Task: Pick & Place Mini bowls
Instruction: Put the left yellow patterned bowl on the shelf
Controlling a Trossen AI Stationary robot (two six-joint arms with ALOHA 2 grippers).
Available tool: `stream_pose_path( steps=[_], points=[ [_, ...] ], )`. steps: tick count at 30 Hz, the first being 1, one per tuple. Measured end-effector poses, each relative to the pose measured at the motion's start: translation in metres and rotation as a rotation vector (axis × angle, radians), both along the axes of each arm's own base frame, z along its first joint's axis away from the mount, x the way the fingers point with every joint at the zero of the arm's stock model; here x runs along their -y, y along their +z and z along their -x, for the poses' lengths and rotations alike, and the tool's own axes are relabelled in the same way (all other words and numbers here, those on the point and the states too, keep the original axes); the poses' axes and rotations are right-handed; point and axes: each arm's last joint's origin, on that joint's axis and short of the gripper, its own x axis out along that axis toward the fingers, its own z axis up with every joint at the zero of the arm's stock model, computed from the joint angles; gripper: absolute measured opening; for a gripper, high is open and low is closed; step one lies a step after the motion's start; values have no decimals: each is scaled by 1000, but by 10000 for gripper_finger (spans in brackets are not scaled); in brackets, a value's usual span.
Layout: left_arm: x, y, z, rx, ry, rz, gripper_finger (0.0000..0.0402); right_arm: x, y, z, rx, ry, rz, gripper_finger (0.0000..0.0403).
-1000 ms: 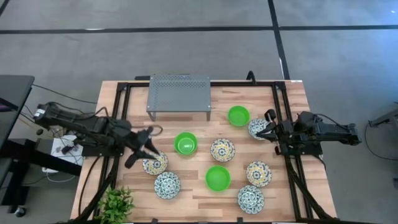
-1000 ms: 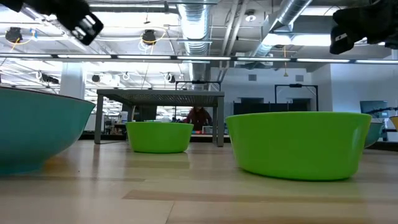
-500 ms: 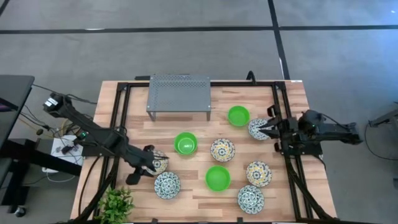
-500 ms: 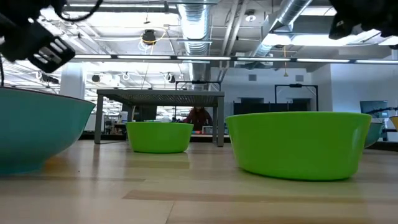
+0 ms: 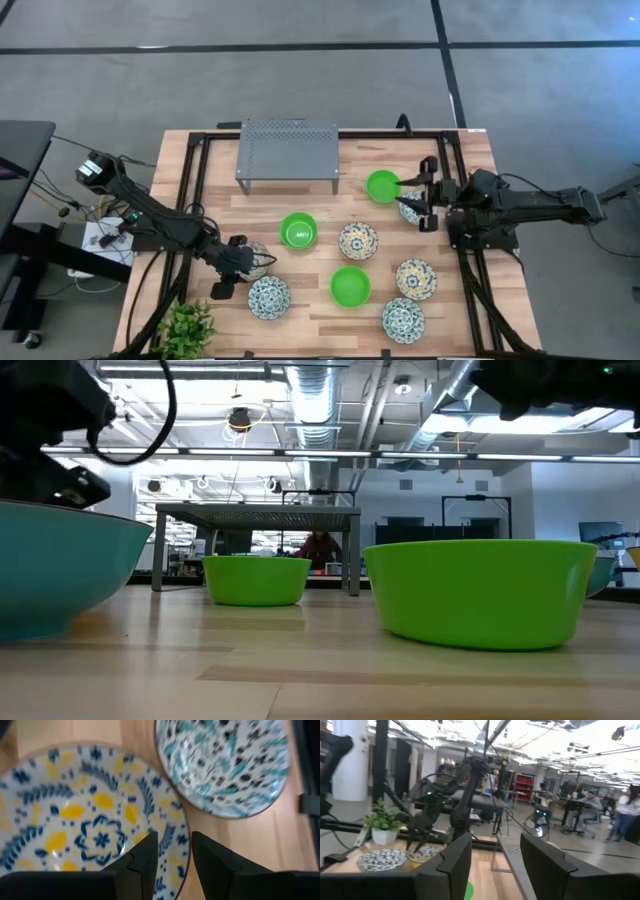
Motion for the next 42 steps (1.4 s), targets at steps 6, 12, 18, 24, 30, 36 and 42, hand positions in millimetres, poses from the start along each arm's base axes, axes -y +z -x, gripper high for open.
stream_pose_path(
  steps=[6,12,18,24,30,36,42],
  points=[
    [1,-9,-2,-18,18,-68,120,4,3,-8,-36,-27,46,172],
    [1,-16,-4,-19,15,-151,106,5,2,-9,-47,-33,46,166],
    [0,-14,-6,25,40,-204,38,5,1,-9,-49,-32,45,160],
    [-11,1,1,148,150,-290,19,5,-4,-11,-105,-30,40,150],
    [-18,28,4,344,163,-358,13,5,-9,-16,-144,-27,12,139],
    [-24,72,3,550,162,-547,20,6,-12,-22,-160,-26,10,132],
    [-43,108,-8,608,157,-814,17,6,-13,-27,-155,-24,11,134]
  ],
)
